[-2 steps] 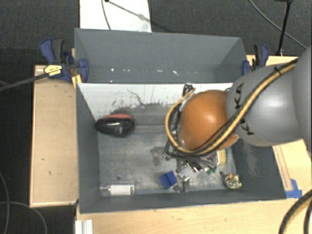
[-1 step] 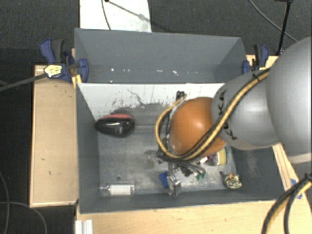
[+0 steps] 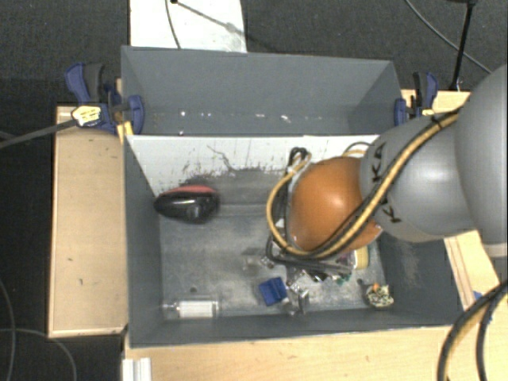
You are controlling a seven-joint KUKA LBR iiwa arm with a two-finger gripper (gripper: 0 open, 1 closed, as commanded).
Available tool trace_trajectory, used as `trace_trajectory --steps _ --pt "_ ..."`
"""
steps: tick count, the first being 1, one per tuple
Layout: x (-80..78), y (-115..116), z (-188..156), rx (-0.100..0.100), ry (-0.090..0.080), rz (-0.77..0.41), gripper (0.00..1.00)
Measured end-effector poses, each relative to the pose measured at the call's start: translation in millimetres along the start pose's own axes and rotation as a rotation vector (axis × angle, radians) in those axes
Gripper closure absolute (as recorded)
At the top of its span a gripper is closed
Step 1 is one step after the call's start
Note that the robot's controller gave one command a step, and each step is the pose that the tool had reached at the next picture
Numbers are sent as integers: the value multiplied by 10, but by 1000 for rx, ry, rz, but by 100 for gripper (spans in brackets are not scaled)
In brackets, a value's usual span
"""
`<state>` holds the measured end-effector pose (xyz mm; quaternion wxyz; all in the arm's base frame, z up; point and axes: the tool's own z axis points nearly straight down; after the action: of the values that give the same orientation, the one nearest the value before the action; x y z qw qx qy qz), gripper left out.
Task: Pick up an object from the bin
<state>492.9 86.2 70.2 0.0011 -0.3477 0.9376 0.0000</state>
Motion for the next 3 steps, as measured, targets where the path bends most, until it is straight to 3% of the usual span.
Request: trace_trajectory --steps 1,3 --pt "-1 4 -7 -1 1 4 100" --pt "-30 -6 -640 1 -3 25 100"
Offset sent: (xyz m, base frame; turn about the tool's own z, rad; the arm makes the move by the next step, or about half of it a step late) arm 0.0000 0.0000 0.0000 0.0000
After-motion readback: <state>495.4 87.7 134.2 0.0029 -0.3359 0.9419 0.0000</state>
